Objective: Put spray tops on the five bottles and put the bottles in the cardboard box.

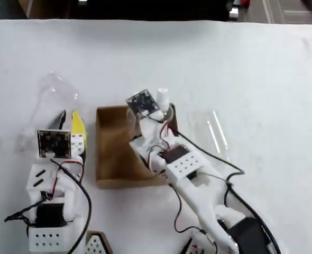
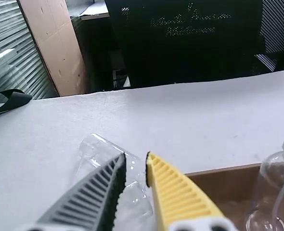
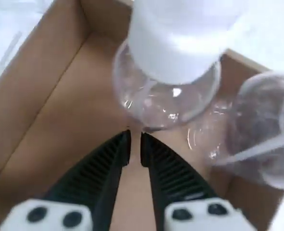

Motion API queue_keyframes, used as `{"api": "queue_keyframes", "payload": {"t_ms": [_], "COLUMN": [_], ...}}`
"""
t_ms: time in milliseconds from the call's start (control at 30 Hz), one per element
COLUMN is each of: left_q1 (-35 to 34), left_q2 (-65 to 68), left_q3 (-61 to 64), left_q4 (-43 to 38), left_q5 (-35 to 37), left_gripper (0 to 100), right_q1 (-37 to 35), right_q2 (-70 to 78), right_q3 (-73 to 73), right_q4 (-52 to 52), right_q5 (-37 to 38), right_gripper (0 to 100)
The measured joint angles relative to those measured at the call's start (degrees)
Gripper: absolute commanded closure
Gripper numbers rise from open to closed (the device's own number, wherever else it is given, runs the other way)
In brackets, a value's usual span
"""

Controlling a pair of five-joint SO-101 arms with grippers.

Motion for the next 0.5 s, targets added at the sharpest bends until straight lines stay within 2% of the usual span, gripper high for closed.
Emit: {"api": "queue_keyframes", "payload": {"t_ms": [367, 500], "left_q1": [0.00, 0.00], "left_q2": [0.00, 0.00], "left_q3": [0.00, 0.00], "left_q4": [0.00, 0.00], "left_q5": [0.00, 0.00], "left_gripper": [93, 93], "right_q1": [0.79, 0.70], "right_q2": [1.85, -0.53], "right_q3": [-0.35, -0.35], "right_q4": [-2.37, 1.23], "right_q5": [-0.18, -0.35], "right_gripper": [98.2, 98.2]}}
